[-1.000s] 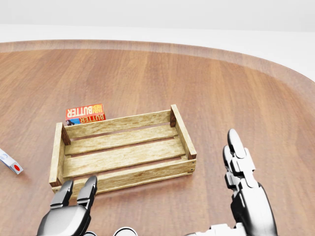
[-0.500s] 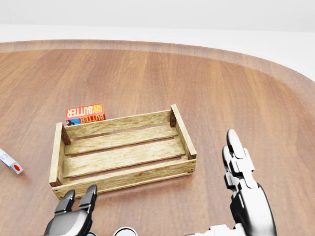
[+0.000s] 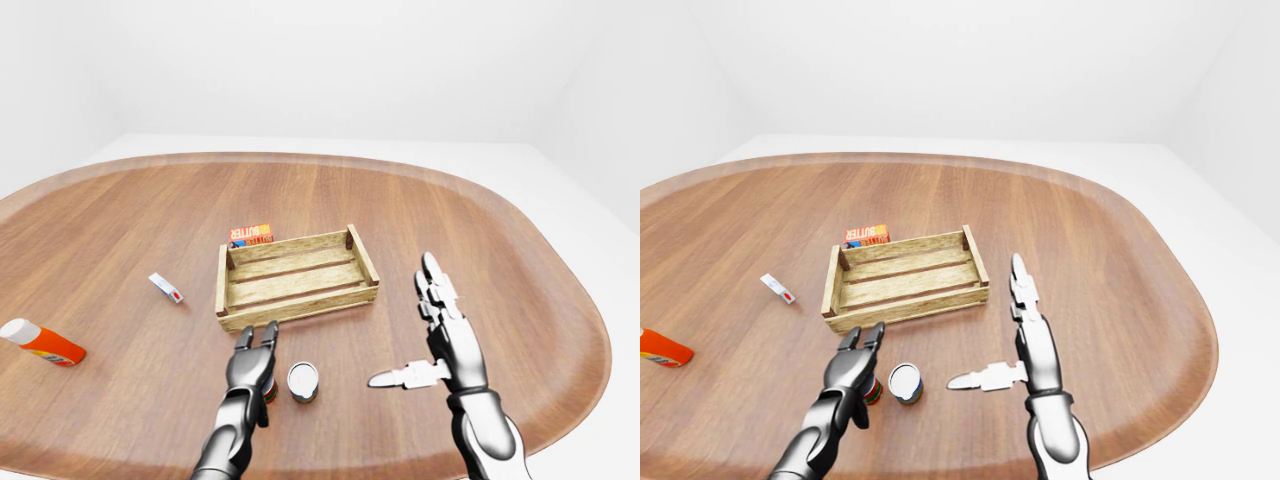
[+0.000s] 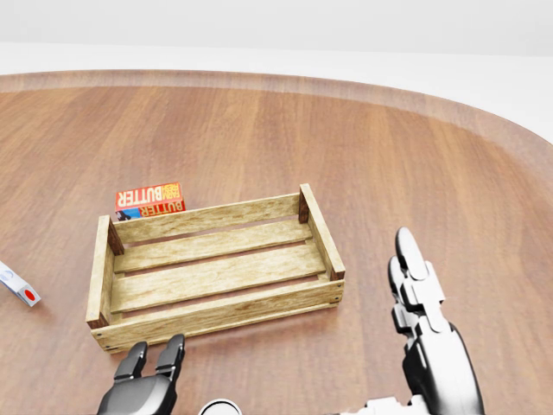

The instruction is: Pick up the tomato sauce, and put it in the wooden tray.

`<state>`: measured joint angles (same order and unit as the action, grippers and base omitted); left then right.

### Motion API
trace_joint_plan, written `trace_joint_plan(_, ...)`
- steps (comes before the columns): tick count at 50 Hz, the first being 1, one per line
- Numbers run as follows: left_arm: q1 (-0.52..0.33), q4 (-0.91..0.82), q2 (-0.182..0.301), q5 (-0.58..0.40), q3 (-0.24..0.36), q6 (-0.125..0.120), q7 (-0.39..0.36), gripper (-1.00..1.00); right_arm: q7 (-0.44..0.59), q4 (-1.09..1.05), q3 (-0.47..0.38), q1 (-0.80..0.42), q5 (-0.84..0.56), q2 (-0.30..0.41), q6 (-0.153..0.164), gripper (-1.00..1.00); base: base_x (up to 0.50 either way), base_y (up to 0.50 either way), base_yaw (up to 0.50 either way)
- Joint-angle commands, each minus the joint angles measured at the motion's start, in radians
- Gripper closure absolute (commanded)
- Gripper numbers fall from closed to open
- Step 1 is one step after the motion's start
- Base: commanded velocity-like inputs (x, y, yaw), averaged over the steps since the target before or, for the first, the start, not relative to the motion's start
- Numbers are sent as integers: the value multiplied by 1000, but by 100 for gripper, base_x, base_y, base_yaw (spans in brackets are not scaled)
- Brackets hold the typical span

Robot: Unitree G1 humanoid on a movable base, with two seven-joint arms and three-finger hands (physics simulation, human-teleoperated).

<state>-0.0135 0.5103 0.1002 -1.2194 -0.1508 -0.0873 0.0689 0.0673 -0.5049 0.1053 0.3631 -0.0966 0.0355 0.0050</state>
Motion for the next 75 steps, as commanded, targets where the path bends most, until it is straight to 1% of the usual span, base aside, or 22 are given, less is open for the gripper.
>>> trace_joint_plan(1,-48,100,-7,9,-6,0,28,-100,-2,-1,6,1,-5,1,0,-100,0,0,0)
trace_joint_plan(2,-49,105,-6,11,-7,0,28,-100,-2,-2,5,1,-5,2,1,-100,0,0,0)
trace_joint_plan(3,-52,110,-6,14,-6,0,31,-32,-2,-3,5,2,-4,2,1,-100,0,0,0)
trace_joint_plan(4,-51,107,-6,17,-5,0,32,97,-2,-4,4,2,-3,2,1,-100,0,0,0)
trace_joint_plan(5,-48,99,-6,17,-6,0,29,100,-2,-5,4,4,-2,2,1,-100,0,0,0)
trace_joint_plan(19,-37,70,-8,13,-7,0,26,100,0,-8,1,2,-1,2,5,-100,0,0,0)
trace_joint_plan(31,13,-47,-1,22,8,0,33,100,-1,-4,3,-4,-5,1,8,-100,0,0,0)
trace_joint_plan(37,74,-224,-8,43,26,0,15,100,2,-6,1,-1,-3,1,5,-100,0,0,0)
trace_joint_plan(39,126,-318,3,70,25,0,12,100,3,-3,-3,-3,0,1,5,-100,0,0,0)
trace_joint_plan(45,197,-521,-7,81,64,0,44,100,0,1,5,-6,-9,0,6,-100,0,0,0)
trace_joint_plan(49,255,-653,-3,75,62,0,26,100,3,3,-6,-7,1,0,6,-100,0,0,0)
trace_joint_plan(53,274,-725,-11,59,72,0,-9,100,3,1,-2,-5,-5,-1,6,-100,0,0,0)
trace_joint_plan(56,262,-765,-19,29,78,0,-37,100,1,6,0,-10,-7,-1,7,-100,0,0,0)
trace_joint_plan(58,245,-796,-22,17,79,0,-76,100,2,4,0,-8,-7,-1,7,-100,0,0,0)
trace_joint_plan(61,203,-821,-29,2,89,0,-127,100,2,2,-2,-6,-5,0,6,-100,0,0,0)
trace_joint_plan(64,173,-834,-31,-9,95,0,-152,100,3,4,-3,-7,-5,-1,5,-100,0,0,0)
trace_joint_plan(65,150,-856,-32,-6,96,0,-192,100,2,4,-2,-7,-6,-1,5,-100,0,0,0)
trace_joint_plan(67,127,-867,-35,-13,99,0,-216,100,2,6,0,-7,-8,-1,4,-100,0,0,0)
trace_joint_plan(69,78,-873,-41,-27,101,0,-256,100,2,7,0,-8,-8,-1,5,-100,0,0,0)
trace_joint_plan(72,37,-871,-42,-40,99,0,-283,100,2,6,-1,-7,-7,0,4,-100,0,0,0)
trace_joint_plan(73,-7,-873,-44,-49,97,0,-324,100,1,6,-1,-7,-7,0,4,-100,0,0,0)
trace_joint_plan(75,-54,-870,-44,-64,95,0,-367,100,1,9,0,-9,-7,-1,4,-100,0,0,0)
